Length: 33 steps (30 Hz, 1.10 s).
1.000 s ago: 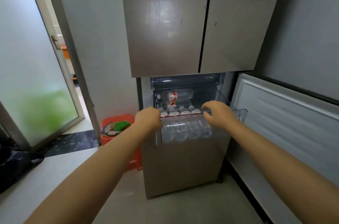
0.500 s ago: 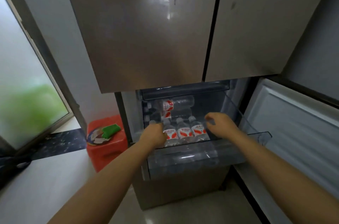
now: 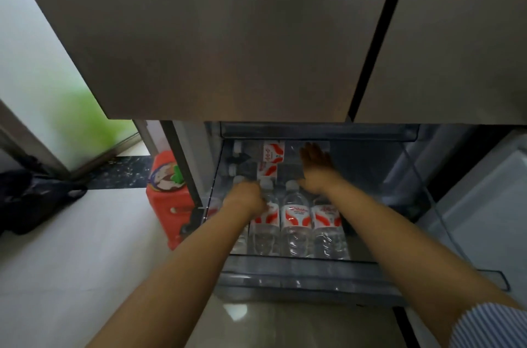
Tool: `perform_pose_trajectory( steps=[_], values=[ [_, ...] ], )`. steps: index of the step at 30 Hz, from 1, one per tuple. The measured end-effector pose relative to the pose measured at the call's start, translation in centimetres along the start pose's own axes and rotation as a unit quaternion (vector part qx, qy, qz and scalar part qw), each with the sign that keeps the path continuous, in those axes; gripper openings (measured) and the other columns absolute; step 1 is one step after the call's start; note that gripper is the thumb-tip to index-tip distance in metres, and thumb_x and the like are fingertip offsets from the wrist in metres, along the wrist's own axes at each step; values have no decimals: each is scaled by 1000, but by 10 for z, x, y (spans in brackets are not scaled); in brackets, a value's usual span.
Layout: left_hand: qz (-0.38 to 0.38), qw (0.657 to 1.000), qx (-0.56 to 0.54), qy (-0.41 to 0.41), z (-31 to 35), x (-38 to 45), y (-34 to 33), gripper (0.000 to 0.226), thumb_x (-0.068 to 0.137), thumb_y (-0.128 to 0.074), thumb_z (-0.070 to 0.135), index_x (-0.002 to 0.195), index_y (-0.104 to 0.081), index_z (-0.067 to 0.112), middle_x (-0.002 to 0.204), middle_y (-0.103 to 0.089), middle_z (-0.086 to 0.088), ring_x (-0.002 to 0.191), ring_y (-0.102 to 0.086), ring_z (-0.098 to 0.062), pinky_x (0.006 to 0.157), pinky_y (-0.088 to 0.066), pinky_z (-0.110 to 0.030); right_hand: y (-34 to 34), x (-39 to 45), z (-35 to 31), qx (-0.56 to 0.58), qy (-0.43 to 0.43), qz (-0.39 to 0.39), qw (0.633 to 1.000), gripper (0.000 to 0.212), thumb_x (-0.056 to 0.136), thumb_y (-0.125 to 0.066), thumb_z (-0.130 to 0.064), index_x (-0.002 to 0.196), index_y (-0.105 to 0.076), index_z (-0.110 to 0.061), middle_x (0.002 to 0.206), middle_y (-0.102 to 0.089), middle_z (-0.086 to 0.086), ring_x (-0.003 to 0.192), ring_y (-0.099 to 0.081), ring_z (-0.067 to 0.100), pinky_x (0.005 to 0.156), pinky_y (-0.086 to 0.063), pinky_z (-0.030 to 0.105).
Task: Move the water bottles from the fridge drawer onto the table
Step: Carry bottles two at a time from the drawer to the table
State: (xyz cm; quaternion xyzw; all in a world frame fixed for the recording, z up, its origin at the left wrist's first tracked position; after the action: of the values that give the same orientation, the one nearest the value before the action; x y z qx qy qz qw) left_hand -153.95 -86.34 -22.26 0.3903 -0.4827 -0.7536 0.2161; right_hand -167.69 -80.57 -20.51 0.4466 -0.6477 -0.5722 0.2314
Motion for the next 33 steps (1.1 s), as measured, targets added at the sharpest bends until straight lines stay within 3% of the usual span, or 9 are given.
perform_pose_trajectory(
  steps=[4, 9, 13, 16, 18, 21, 24, 28, 33],
  values=[
    [24, 999, -3, 35, -17, 16, -5, 41, 95, -46, 20, 131, -47, 0, 135, -49, -20, 124, -49, -32, 101, -41, -34, -10, 35, -5, 27, -7, 46, 999, 86, 84, -61, -33, 148, -6, -21, 157, -7, 10, 145, -8, 31, 118, -8, 48],
    [36, 997, -39, 50, -27, 22, -9, 43, 96, -45, 22, 132, -44, -1, 136, -49, -21, 125, -48, -34, 101, -41, -35, -16, 50, -10, 55, -6, 123, 991, 66, 81, -65, -33, 136, -33, -17, 145, -36, 12, 134, -34, 31, 112, -26, 47],
    [32, 996, -57, 60, -32, 24, -8, 40, 96, -44, 20, 130, -46, -1, 135, -51, -19, 124, -49, -33, 99, -42, -34, -9, 42, -10, 8, -48, 138, 989, 58, 87, -58, -30, 137, -35, -13, 146, -33, 14, 136, -28, 34, 113, -21, 46],
    [36, 996, -55, 57, -31, 27, -7, 35, 95, -44, 18, 125, -52, 1, 130, -56, -18, 119, -53, -32, 96, -44, -34, -13, 36, -11, 3, -94, 94, 991, 71, 80, -65, -34, 138, -31, -12, 145, -34, 16, 133, -33, 34, 110, -28, 45],
    [38, 996, -50, 57, -30, 28, -5, 33, 96, -43, 18, 121, -56, 1, 127, -58, -18, 116, -56, -31, 95, -45, -34, -13, 27, -10, 42, -104, 67, 991, 59, 79, -66, -31, 130, -41, -13, 130, -51, 13, 115, -52, 29, 93, -43, 39],
    [40, 997, -40, 58, -24, 31, 0, 37, 98, -40, 20, 126, -53, 0, 131, -55, -20, 120, -54, -32, 98, -44, -35, -12, 2, -4, 15, -61, -5, 998, 46, 79, -66, -29, 120, -48, -16, 117, -59, 7, 96, -58, 22, 76, -44, 31],
    [42, 997, -43, 56, -17, 40, 2, 38, 97, -44, 22, 129, -49, 3, 132, -53, -19, 121, -53, -31, 100, -42, -36, -10, -25, 5, -41, -36, -55, 997, 54, 76, -69, -28, 124, -45, -19, 119, -59, 6, 105, -60, 24, 81, -46, 31],
    [32, 996, -48, 66, -17, 59, -3, 41, 90, -58, 24, 127, -51, 7, 125, -57, -16, 114, -56, -30, 101, -46, -39, -6, -40, 25, 6, -104, -110, 988, 61, 68, -75, -22, 122, -48, -18, 118, -61, 3, 103, -61, 22, 84, -52, 31],
    [43, 997, -14, 65, -18, 81, -5, 58, 90, -59, 23, 141, -35, 8, 139, -46, -18, 127, -47, -32, 108, -41, -41, -10, -47, 48, -13, -137, -125, 983, 74, 65, -79, -29, 126, -40, -13, 122, -60, 4, 103, -61, 22, 81, -50, 29]
  ],
)
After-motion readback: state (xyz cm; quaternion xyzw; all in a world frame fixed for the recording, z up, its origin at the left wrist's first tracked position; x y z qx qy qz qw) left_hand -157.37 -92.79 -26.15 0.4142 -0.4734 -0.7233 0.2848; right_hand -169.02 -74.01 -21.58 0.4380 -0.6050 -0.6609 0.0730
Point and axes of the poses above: each hand's wrist, its own x-axis towards the middle knuckle, its own y-axis out of the back of the hand, z = x × y, the point moved 4 cm from there along x, towards the middle knuckle
